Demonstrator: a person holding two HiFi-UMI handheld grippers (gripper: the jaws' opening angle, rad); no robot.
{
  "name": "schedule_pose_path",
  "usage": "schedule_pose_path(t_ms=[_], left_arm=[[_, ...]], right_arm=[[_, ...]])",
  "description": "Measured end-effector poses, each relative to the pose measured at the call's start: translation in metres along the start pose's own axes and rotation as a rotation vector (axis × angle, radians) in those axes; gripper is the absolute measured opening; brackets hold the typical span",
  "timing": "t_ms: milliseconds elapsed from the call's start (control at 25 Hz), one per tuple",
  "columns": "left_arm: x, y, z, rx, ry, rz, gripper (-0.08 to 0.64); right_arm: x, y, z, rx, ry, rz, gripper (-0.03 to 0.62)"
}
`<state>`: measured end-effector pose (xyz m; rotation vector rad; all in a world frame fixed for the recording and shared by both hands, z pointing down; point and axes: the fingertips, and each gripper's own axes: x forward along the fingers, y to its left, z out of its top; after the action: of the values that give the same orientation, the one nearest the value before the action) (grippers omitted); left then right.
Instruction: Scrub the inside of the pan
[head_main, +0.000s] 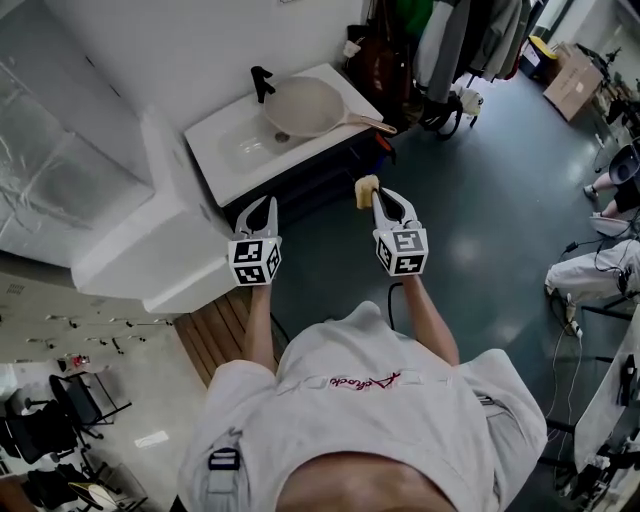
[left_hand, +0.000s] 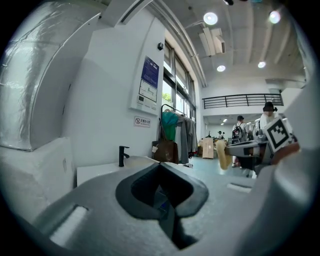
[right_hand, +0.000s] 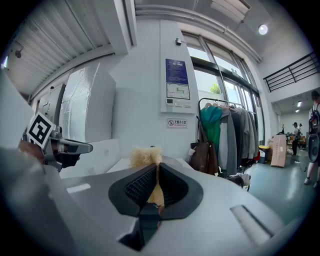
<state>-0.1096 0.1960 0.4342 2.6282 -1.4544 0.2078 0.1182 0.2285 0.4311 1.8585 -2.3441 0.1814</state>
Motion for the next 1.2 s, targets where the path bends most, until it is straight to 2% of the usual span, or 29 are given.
schedule_pose_path(t_ms=[400, 960, 1200], left_arm=[[0.026, -0.011, -0.011, -0.002, 0.023, -0.052, -0.002], [0.044, -0.004, -0.018, -0.011, 0.033, -0.045, 0.0], [0.064, 0.009, -0.019, -0.025, 0.025, -0.019, -0.002]], right_arm=[[0.007, -0.016, -0.014, 0.007, 0.03, -0.031, 0.026], [0.026, -0.02, -0.024, -0.002, 0.054, -0.006, 0.026], [0.053, -0.027, -0.023, -0.01, 0.055, 0.013, 0.026]])
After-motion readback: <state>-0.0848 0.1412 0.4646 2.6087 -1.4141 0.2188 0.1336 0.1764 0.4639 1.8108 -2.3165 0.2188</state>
